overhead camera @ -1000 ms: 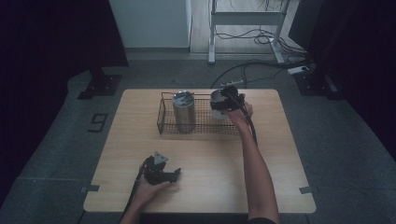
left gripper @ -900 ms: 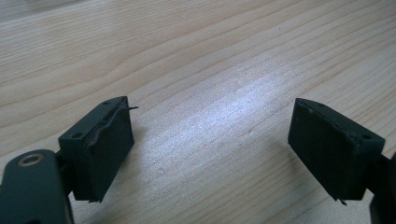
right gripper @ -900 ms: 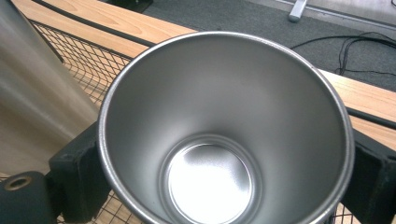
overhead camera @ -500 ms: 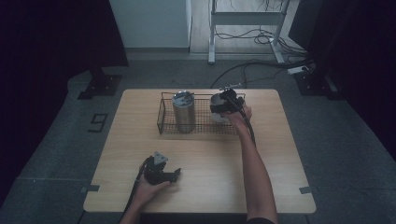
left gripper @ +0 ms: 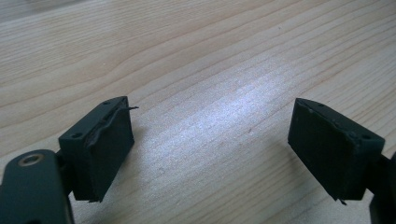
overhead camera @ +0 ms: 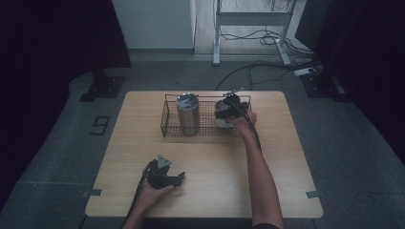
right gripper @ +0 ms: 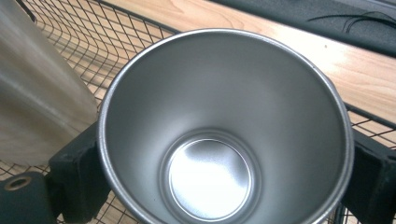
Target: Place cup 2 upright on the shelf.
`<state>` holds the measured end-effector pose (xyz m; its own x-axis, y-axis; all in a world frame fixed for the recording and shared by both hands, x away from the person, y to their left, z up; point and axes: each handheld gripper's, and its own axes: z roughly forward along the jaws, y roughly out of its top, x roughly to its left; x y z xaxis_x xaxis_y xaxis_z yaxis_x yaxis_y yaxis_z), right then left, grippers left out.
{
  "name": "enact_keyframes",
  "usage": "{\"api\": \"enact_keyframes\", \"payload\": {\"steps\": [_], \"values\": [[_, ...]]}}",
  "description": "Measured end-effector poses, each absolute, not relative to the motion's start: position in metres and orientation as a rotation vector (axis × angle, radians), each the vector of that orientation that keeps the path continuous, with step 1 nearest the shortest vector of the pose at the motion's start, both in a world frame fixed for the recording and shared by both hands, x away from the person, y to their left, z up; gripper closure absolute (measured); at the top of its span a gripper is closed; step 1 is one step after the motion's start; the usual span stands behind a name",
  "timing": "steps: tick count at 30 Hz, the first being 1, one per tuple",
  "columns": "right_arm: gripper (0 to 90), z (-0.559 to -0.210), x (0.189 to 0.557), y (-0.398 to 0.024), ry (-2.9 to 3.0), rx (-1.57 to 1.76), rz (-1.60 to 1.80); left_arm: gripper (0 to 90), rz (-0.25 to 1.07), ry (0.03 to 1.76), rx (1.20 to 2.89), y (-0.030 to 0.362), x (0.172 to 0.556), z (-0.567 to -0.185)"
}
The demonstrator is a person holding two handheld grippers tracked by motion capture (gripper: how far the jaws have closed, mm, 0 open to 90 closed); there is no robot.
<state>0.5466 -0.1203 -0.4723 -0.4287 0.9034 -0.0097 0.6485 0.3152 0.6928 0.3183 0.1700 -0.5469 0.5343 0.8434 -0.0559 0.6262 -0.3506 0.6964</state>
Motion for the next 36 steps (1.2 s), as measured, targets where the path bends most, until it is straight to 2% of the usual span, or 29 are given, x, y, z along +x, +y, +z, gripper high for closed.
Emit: {"api": "enact_keyframes", "payload": {"steps": [20, 22, 25, 36], "values": [[6.2, -0.479, 0.538, -0.129, 2.203, 1.416, 0.841, 14.2, 0.419, 1.185, 2.100, 0.169, 0.318, -0.547], [3.4, -0.478, 0.538, -0.129, 2.198, 1.409, 0.833, 14.2, 0.419, 1.184, 2.101, 0.169, 0.318, -0.547], [0.0, -0.476, 0.538, -0.130, 2.189, 1.416, 0.859, 14.2, 0.417, 1.185, 2.100, 0.169, 0.318, -0.547], [0.0, -0.463, 0.529, -0.137, 2.092, 1.419, 1.004, 14.2, 0.418, 1.184, 2.101, 0.169, 0.318, -0.547]]}}
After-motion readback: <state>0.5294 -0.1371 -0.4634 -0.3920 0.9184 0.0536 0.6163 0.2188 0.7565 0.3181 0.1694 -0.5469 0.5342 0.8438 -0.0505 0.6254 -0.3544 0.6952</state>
